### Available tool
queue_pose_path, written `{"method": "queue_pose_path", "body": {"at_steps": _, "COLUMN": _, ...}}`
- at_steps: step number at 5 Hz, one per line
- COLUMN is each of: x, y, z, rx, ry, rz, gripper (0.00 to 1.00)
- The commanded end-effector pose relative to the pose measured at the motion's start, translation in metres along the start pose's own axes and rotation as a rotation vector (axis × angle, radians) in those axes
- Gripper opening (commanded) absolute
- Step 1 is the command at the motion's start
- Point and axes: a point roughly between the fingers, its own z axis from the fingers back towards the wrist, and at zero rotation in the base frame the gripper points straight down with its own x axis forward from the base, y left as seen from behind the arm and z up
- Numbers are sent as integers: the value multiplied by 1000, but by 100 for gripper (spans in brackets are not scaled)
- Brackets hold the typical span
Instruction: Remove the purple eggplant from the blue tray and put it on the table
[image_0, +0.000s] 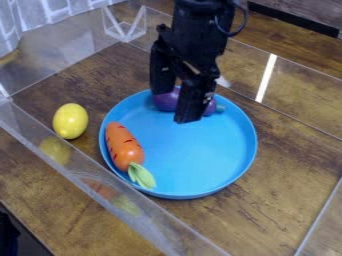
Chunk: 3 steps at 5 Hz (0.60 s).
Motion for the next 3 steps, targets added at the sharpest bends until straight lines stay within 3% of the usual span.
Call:
{"method": "queue_pose_path", "body": {"at_steps": 1, "x": 7, "y": 0, "z": 2, "rx": 39, "ry": -33, "rz": -98, "gripper": 100}}
{"method": "queue_pose_path", "body": {"at_steps": 3, "x": 10, "y": 6, "z": -1, "rx": 68, "ry": -60, "rz": -119, "gripper": 100}}
